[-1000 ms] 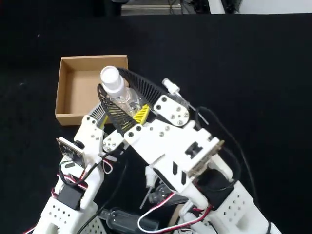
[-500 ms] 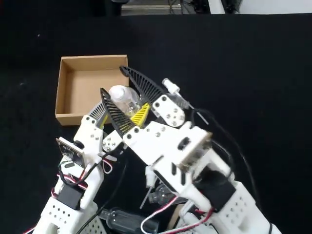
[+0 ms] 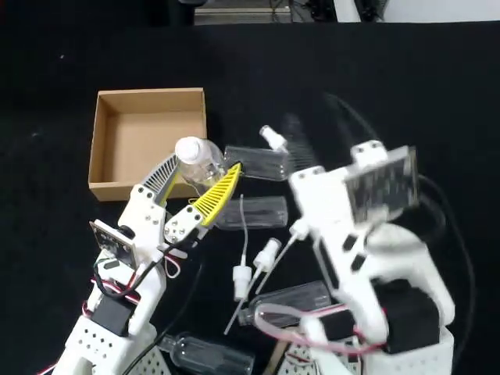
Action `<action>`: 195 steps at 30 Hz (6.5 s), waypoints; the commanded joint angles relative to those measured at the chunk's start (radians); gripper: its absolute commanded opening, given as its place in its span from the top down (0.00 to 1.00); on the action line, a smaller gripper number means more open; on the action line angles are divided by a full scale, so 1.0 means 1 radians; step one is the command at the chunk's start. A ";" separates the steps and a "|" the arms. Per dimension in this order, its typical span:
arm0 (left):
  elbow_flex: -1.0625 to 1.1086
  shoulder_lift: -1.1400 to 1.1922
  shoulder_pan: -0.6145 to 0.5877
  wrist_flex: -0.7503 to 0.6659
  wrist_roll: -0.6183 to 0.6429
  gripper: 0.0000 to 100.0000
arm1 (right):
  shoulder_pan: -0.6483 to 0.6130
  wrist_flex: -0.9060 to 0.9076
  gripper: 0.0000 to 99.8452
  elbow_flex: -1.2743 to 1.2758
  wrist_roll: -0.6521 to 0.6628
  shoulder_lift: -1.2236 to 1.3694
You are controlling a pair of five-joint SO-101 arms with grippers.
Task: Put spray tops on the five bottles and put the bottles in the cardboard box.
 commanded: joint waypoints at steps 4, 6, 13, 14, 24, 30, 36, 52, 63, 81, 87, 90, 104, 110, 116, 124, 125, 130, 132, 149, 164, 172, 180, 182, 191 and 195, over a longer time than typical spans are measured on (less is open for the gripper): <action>0.022 -0.020 -0.010 -0.021 0.003 0.76 | 0.241 0.057 0.86 0.231 -0.003 -0.042; 0.022 -0.014 -0.045 -0.020 0.002 0.76 | 0.259 0.023 0.86 0.314 -0.003 -0.085; 0.022 -0.017 -0.424 -0.020 0.002 0.76 | 0.245 -0.055 0.86 0.605 -0.012 -0.355; 0.022 -0.015 -0.479 -0.020 0.002 0.76 | 0.238 -0.061 0.86 0.654 -0.021 -0.401; 0.022 -0.020 -0.980 0.344 0.009 0.76 | 0.203 -0.063 0.86 0.926 -0.166 -0.661; 0.022 -0.018 -1.184 0.373 0.003 0.76 | 0.203 -0.063 0.86 0.961 -0.166 -0.685; 0.022 -0.011 -1.400 0.201 0.002 0.75 | 0.203 -0.063 0.86 0.981 -0.164 -0.685; 0.022 -0.009 -1.443 0.041 0.005 0.76 | 0.203 -0.061 0.86 1.000 -0.164 -0.685; 0.015 0.230 -1.386 -0.353 0.003 0.76 | 0.203 -0.057 0.86 1.000 -0.164 -0.685; -0.357 1.267 -1.480 -0.620 0.002 0.76 | 0.203 -0.061 0.86 1.009 -0.164 -0.685; -0.268 1.485 -1.498 -1.016 0.006 0.76 | 0.203 -0.061 0.86 1.009 -0.164 -0.685; -0.237 1.590 -1.497 -1.192 0.009 0.76 | 0.203 -0.061 0.86 1.009 -0.164 -0.685; -0.371 2.117 -1.520 -1.666 0.009 0.76 | 0.203 -0.061 0.86 1.010 -0.164 -0.685; -0.455 2.263 -1.535 -1.688 0.008 0.76 | 0.203 -0.061 0.86 1.010 -0.164 -0.685; -0.496 2.344 -1.543 -1.688 0.003 0.76 | 0.203 -0.061 0.86 1.010 -0.164 -0.685; -0.536 2.446 -1.543 -1.688 0.000 0.75 | 0.203 -0.061 0.86 1.010 -0.164 -0.685; -0.536 2.457 -1.543 -1.688 -0.014 0.75 | 0.203 -0.061 0.86 1.010 -0.164 -0.685; -0.536 2.475 -1.535 -1.688 -0.140 0.75 | 0.203 -0.061 0.86 1.010 -0.164 -0.685; -0.536 2.473 -1.535 -1.689 -0.141 0.75 | 0.203 -0.061 0.86 1.010 -0.164 -0.685; -0.536 2.473 -1.537 -1.689 -0.140 0.71 | 0.203 -0.061 0.86 1.010 -0.164 -0.685; -0.536 2.472 -1.546 -1.691 -0.144 0.56 | 0.203 -0.061 0.86 1.010 -0.164 -0.685; -0.389 2.272 -1.560 -1.691 -0.140 0.57 | 0.203 -0.061 0.86 1.010 -0.164 -0.685; -0.096 1.893 -1.560 -1.688 -0.144 0.57 | 0.203 -0.061 0.86 1.010 -0.164 -0.685; -0.041 1.832 -1.560 -1.688 -0.144 0.57 | 0.203 -0.061 0.86 1.010 -0.164 -0.685; 0.016 1.775 -1.596 -1.671 -0.147 0.57 | 0.203 -0.061 0.86 1.010 -0.164 -0.685; 0.016 1.775 -1.624 -1.674 -0.245 0.57 | 0.203 -0.061 0.86 1.010 -0.164 -0.685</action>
